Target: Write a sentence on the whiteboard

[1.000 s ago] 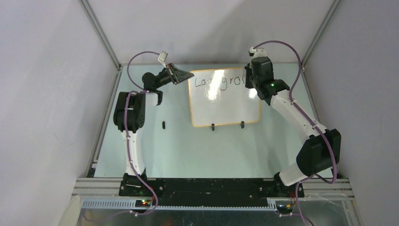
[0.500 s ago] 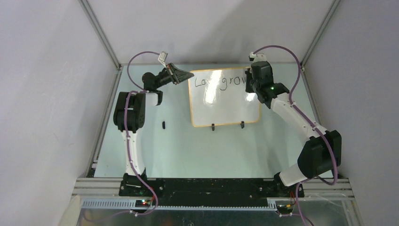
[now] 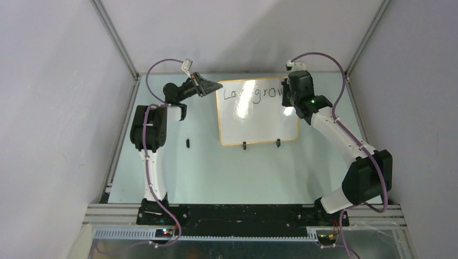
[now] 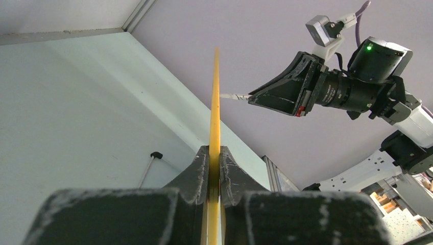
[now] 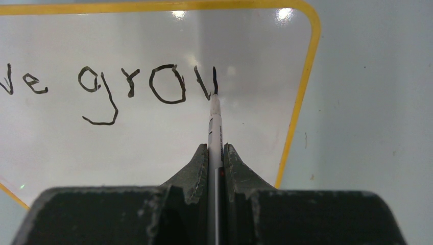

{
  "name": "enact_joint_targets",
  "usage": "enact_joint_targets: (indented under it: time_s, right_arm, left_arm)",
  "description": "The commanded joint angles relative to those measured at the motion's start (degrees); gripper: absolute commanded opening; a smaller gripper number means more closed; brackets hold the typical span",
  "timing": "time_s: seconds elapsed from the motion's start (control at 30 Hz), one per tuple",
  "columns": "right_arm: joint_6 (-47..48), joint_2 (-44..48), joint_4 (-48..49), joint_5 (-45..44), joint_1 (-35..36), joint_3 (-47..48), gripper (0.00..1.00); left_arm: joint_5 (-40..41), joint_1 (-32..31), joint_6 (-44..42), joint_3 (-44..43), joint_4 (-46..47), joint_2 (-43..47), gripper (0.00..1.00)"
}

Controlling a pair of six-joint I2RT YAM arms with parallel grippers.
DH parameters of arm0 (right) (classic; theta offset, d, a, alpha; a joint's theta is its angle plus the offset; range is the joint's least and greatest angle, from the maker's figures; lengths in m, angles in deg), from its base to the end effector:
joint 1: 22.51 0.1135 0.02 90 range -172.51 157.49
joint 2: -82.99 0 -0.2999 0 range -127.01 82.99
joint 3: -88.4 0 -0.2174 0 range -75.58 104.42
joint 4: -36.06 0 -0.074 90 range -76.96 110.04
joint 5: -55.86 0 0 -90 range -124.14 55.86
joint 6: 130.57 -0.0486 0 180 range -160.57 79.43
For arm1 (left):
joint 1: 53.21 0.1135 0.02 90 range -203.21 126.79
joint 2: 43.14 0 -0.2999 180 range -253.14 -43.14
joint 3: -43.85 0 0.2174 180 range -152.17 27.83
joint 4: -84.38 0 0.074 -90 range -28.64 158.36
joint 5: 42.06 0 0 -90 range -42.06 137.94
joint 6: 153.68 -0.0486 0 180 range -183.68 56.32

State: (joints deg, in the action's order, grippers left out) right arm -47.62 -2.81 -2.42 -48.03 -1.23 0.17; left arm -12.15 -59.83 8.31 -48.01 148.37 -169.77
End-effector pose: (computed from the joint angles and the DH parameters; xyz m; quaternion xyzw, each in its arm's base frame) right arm 0.2991 0.1040 0.3701 -0.0501 0.8708 0.0140 0.4888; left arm 0.4553 -0.0953 0.2781 0.1270 0.6018 -0.6690 0.4173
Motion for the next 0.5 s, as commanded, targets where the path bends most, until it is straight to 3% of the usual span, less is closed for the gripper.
enact_joint_targets:
  time_s: [0.0, 0.47]
  right_arm:
    - [-0.2, 2.3, 0.7, 0.7, 0.2, -0.4, 0.00]
    - [0.7, 1.3, 1.2, 0.6, -0.3, 2.9, 0.00]
  left_arm:
    - [-0.6, -0.5, -1.1, 0.4, 1.3, 3.5, 0.00]
    - [-0.7, -0.4, -1.1, 0.4, 1.3, 3.5, 0.00]
